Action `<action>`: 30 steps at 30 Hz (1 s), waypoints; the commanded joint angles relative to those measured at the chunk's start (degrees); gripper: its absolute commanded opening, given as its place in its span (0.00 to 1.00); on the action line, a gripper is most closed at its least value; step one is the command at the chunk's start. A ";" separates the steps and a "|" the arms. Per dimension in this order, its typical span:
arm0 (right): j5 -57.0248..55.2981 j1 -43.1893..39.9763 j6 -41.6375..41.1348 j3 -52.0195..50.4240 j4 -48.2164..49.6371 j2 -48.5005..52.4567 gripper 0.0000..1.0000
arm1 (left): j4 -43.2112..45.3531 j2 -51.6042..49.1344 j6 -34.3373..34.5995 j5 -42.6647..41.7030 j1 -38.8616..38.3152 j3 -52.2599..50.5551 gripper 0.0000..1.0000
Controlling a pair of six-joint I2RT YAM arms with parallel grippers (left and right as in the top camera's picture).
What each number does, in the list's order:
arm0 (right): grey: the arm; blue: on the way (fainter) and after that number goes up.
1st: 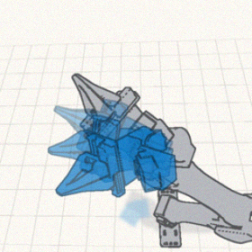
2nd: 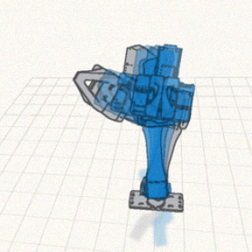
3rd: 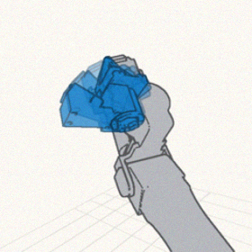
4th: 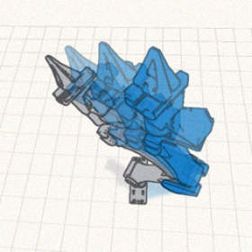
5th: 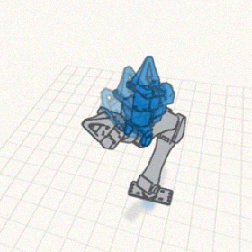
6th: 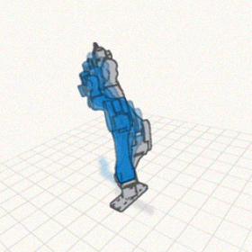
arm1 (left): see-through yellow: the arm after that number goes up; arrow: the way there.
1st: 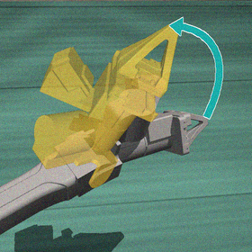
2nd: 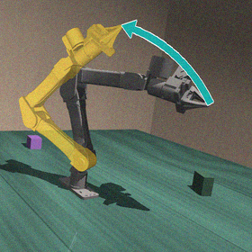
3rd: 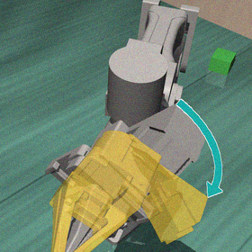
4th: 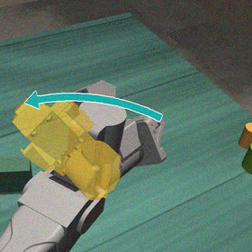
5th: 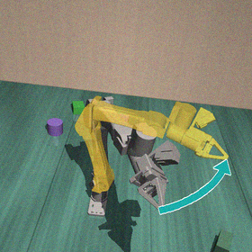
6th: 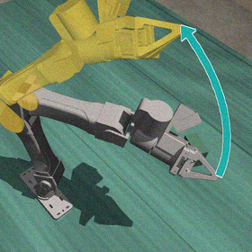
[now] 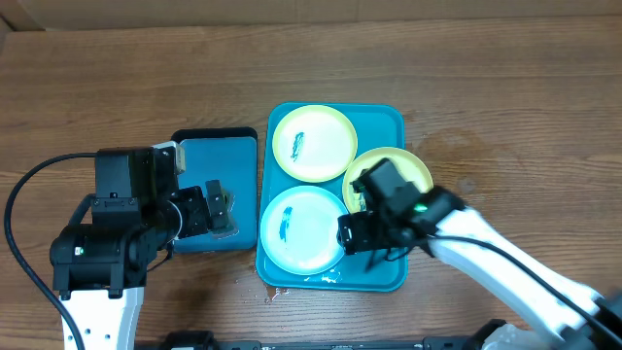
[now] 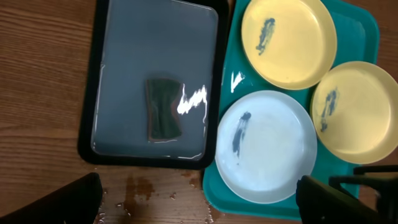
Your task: Clean dirty plates on tray and stack at the side
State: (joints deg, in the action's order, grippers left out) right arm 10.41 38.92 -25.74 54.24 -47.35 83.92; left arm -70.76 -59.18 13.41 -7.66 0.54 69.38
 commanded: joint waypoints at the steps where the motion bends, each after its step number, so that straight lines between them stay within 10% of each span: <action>1: -4.48 -0.07 -7.93 0.13 5.40 4.87 0.44 | -0.37 -0.07 1.86 3.82 1.55 1.18 1.00; 13: -4.17 0.02 -2.27 0.13 10.78 14.47 0.44 | -1.22 -3.34 2.45 5.68 7.76 -0.33 0.99; 19: -5.75 0.02 -0.81 0.13 12.41 15.34 0.09 | 2.54 -9.01 1.51 4.66 7.76 -4.17 0.94; 27: -8.07 0.02 -1.20 0.13 13.09 15.34 0.04 | 13.88 -20.50 -6.47 -7.30 7.63 -11.15 0.94; 30: -8.07 0.02 -1.18 0.13 12.98 15.34 0.04 | 18.53 -28.24 -6.40 -9.18 6.60 -12.26 0.80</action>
State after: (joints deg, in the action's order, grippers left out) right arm 5.41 39.00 -27.38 54.22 -34.09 98.89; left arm -54.74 -81.23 9.61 -11.38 7.92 58.48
